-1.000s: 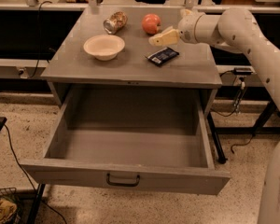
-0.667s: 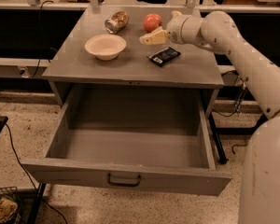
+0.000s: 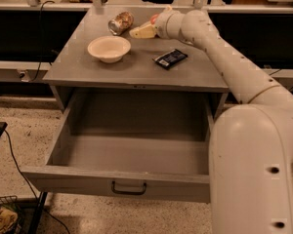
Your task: Place apple into top drawer
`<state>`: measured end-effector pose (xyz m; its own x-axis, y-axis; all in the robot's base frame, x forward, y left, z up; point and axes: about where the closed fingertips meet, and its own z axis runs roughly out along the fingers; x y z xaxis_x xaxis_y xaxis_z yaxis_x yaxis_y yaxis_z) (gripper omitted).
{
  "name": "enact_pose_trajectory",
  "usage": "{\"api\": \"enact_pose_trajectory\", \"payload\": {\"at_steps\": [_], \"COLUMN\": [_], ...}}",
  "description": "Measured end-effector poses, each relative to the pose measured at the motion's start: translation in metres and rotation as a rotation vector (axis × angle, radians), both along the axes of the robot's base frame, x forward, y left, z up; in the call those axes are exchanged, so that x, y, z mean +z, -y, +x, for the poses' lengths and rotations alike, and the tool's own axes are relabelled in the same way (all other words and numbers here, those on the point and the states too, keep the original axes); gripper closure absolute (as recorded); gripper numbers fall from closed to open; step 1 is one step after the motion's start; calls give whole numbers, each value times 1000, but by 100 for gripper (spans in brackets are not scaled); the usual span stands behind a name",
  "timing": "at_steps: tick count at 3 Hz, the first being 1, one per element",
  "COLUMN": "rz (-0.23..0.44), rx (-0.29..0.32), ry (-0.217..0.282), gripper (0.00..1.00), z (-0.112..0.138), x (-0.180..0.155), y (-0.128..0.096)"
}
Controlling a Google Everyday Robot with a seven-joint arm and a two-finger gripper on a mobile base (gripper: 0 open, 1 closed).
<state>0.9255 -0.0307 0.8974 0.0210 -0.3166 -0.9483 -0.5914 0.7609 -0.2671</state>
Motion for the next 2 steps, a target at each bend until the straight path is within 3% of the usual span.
{"api": "enact_pose_trajectory", "payload": {"at_steps": [1, 2], "rz": [5, 7], "rx": [-27, -73], "ry": [-5, -24], "gripper": [0, 0], "z": [18, 32], "x": [-4, -13], "y": [-6, 3]}}
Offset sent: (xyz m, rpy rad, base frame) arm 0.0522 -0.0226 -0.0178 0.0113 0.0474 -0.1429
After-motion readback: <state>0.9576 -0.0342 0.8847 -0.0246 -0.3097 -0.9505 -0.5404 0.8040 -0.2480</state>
